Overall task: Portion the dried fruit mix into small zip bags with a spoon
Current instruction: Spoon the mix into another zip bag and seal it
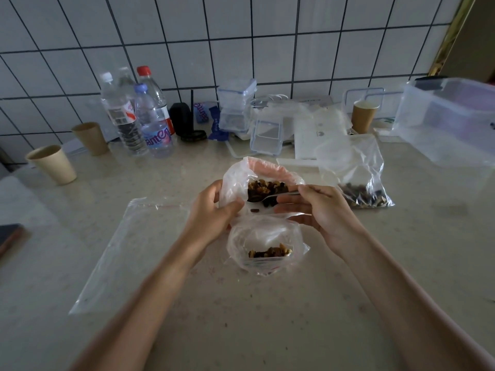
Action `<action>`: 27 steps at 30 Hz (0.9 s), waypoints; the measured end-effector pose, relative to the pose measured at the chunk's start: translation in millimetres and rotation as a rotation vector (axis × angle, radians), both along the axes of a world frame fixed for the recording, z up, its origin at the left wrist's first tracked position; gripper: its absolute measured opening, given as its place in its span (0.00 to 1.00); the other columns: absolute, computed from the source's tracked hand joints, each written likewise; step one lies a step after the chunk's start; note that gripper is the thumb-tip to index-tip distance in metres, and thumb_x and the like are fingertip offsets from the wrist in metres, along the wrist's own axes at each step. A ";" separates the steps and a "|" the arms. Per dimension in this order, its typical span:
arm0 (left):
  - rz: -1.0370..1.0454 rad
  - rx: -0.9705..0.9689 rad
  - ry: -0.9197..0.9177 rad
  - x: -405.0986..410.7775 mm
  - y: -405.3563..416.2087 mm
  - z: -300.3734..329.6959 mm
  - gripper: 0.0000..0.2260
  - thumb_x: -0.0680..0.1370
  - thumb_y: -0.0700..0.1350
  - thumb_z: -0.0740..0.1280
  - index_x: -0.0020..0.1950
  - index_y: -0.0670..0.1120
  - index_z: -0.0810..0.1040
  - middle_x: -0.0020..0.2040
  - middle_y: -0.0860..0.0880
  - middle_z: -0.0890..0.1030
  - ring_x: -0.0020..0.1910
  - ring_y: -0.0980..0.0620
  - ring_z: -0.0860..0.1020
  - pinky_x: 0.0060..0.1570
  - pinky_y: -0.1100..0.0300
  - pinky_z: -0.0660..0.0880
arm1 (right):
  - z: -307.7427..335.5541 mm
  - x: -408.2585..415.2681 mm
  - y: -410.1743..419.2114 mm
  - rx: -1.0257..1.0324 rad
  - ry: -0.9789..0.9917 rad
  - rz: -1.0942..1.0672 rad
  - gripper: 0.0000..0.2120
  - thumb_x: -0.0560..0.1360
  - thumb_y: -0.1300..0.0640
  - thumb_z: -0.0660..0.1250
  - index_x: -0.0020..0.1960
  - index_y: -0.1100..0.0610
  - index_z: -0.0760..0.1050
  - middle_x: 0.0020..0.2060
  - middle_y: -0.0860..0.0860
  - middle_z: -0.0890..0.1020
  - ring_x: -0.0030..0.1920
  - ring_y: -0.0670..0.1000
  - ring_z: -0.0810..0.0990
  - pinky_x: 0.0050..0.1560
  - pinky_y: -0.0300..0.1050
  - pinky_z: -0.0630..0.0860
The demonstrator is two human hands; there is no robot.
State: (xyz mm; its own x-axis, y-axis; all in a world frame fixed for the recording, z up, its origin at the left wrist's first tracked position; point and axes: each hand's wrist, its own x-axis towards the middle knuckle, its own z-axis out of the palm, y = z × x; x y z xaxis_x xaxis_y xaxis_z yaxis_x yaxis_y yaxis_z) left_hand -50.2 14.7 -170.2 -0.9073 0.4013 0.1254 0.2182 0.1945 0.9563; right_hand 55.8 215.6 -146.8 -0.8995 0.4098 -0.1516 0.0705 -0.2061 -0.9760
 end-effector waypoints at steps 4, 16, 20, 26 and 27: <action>0.040 0.036 0.008 0.8 0.3 4.0 0.09 0.80 0.46 0.72 0.60 0.53 0.80 0.48 0.55 0.87 0.41 0.54 0.87 0.34 0.62 0.80 | 2.2 -0.2 4.4 -0.038 0.024 -0.068 0.14 0.87 0.60 0.56 0.58 0.66 0.79 0.47 0.62 0.88 0.47 0.61 0.88 0.38 0.49 0.83; 0.200 -0.145 0.190 -4.8 -3.1 7.0 0.17 0.79 0.55 0.72 0.63 0.46 0.80 0.52 0.53 0.84 0.49 0.51 0.83 0.50 0.51 0.82 | 9.3 1.1 22.5 -0.001 0.157 -0.203 0.16 0.87 0.57 0.55 0.53 0.63 0.79 0.37 0.57 0.86 0.37 0.57 0.86 0.28 0.45 0.77; 0.318 -0.178 0.253 -5.5 -6.7 12.2 0.18 0.77 0.56 0.75 0.61 0.48 0.78 0.53 0.53 0.81 0.47 0.59 0.79 0.44 0.64 0.74 | 16.5 5.6 24.8 -0.013 0.236 -0.187 0.17 0.87 0.56 0.56 0.50 0.63 0.79 0.34 0.58 0.83 0.35 0.58 0.84 0.27 0.46 0.74; 0.334 -0.215 0.338 25.3 -20.7 17.2 0.10 0.78 0.51 0.74 0.52 0.49 0.77 0.45 0.54 0.81 0.41 0.57 0.79 0.39 0.67 0.73 | 28.7 14.4 28.9 0.019 0.299 -0.061 0.17 0.87 0.56 0.56 0.47 0.62 0.79 0.32 0.58 0.80 0.34 0.59 0.83 0.27 0.46 0.72; 0.293 -0.211 0.309 32.2 -24.6 16.9 0.08 0.79 0.53 0.73 0.49 0.49 0.78 0.41 0.52 0.82 0.38 0.56 0.80 0.38 0.67 0.74 | 30.0 15.6 29.2 0.029 0.303 -0.033 0.17 0.87 0.56 0.56 0.47 0.62 0.79 0.32 0.58 0.80 0.34 0.59 0.82 0.27 0.46 0.72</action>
